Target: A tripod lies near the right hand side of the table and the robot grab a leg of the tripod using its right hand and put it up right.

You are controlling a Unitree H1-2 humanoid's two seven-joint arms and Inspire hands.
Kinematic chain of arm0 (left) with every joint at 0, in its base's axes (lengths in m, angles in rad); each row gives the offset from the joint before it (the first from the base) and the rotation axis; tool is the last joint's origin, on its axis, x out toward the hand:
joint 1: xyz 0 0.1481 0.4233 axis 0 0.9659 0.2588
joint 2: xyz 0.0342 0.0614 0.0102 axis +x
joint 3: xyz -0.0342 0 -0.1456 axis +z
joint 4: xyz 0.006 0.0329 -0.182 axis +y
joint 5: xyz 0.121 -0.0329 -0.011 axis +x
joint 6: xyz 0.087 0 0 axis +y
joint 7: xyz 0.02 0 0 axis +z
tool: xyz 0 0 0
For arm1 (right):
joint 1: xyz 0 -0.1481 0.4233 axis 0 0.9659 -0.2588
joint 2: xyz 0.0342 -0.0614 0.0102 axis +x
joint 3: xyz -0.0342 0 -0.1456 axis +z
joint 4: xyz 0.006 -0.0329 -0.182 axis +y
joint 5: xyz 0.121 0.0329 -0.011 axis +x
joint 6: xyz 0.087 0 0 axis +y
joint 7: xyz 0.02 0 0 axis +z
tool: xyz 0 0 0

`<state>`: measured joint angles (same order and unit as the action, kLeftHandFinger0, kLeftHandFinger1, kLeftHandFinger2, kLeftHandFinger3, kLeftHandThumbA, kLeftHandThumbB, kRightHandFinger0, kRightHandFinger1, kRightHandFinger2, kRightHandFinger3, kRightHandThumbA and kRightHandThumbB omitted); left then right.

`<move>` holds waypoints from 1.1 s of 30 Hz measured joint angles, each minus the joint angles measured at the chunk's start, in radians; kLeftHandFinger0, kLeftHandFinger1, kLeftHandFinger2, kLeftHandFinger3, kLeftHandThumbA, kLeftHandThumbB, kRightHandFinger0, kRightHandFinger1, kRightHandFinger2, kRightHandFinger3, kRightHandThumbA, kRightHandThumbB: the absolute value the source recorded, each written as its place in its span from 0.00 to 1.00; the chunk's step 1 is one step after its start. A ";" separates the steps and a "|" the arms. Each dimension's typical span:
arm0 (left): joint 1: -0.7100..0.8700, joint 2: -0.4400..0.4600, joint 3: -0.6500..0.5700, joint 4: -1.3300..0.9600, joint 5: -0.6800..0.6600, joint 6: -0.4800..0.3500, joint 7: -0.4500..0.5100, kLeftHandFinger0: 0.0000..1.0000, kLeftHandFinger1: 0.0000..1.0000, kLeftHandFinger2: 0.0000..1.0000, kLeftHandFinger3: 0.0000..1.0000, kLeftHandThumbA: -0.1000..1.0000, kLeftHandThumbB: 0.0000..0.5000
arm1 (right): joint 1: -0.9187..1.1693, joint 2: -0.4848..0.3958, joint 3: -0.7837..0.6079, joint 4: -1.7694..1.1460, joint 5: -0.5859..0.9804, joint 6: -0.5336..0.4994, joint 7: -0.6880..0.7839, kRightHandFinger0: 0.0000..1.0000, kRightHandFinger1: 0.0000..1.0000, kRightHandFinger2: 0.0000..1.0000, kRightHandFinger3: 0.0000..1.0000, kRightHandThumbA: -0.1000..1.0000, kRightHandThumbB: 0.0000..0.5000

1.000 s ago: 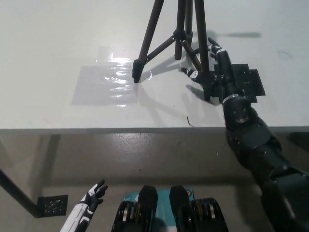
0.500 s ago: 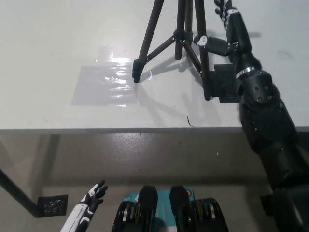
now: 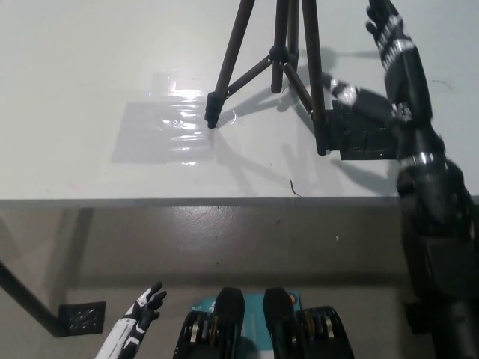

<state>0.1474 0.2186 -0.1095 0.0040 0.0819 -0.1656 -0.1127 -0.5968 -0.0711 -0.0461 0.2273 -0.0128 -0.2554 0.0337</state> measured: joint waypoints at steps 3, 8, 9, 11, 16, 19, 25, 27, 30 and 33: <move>0.000 0.000 0.000 0.002 0.000 0.000 0.000 1.00 1.00 1.00 1.00 1.00 0.86 | 0.108 0.003 0.013 -0.101 0.000 0.005 0.002 1.00 1.00 1.00 1.00 0.81 1.00; -0.001 0.000 0.000 0.007 0.000 0.000 0.000 1.00 1.00 1.00 1.00 1.00 0.81 | 0.306 0.008 0.050 -0.263 -0.001 0.007 0.004 1.00 1.00 1.00 1.00 0.97 1.00; -0.001 0.000 0.000 0.008 0.000 0.000 0.000 1.00 1.00 1.00 1.00 1.00 0.82 | 0.350 0.008 0.061 -0.298 -0.002 0.007 0.005 1.00 1.00 1.00 1.00 1.00 1.00; -0.001 0.000 0.000 0.009 -0.001 0.000 0.000 1.00 1.00 1.00 1.00 1.00 0.79 | 0.427 0.007 0.085 -0.368 -0.004 0.006 0.006 1.00 1.00 1.00 1.00 1.00 0.99; -0.007 0.000 0.001 0.014 -0.004 -0.004 0.000 1.00 1.00 1.00 1.00 1.00 0.74 | 0.629 0.008 0.165 -0.547 -0.012 -0.024 0.007 1.00 1.00 1.00 1.00 1.00 0.82; -0.014 0.002 0.004 0.027 -0.014 -0.019 -0.004 1.00 1.00 1.00 1.00 1.00 0.75 | 0.739 0.020 0.193 -0.534 -0.028 -0.083 -0.003 1.00 1.00 1.00 1.00 1.00 0.95; -0.036 0.003 0.006 0.027 -0.030 -0.036 -0.015 1.00 1.00 1.00 1.00 1.00 0.74 | 0.728 0.051 0.149 -0.227 -0.015 -0.128 -0.017 1.00 1.00 1.00 1.00 1.00 0.80; -0.036 0.003 0.008 0.027 -0.033 -0.041 -0.015 1.00 1.00 1.00 1.00 1.00 0.74 | 0.707 0.052 0.130 -0.158 -0.008 -0.130 -0.018 1.00 1.00 1.00 1.00 1.00 0.77; -0.043 0.002 0.012 0.027 -0.041 -0.046 -0.016 1.00 1.00 1.00 1.00 1.00 0.75 | 0.666 0.055 0.106 -0.088 0.014 -0.134 -0.013 1.00 1.00 1.00 1.00 1.00 0.84; -0.059 0.002 0.014 0.027 -0.047 -0.047 -0.017 1.00 1.00 1.00 1.00 1.00 0.75 | 0.635 0.061 0.092 -0.064 0.025 -0.143 -0.013 1.00 1.00 1.00 1.00 1.00 0.87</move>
<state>0.0881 0.2206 -0.0952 0.0306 0.0350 -0.2122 -0.1295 0.0377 -0.0101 0.0458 0.1637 0.0124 -0.3979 0.0203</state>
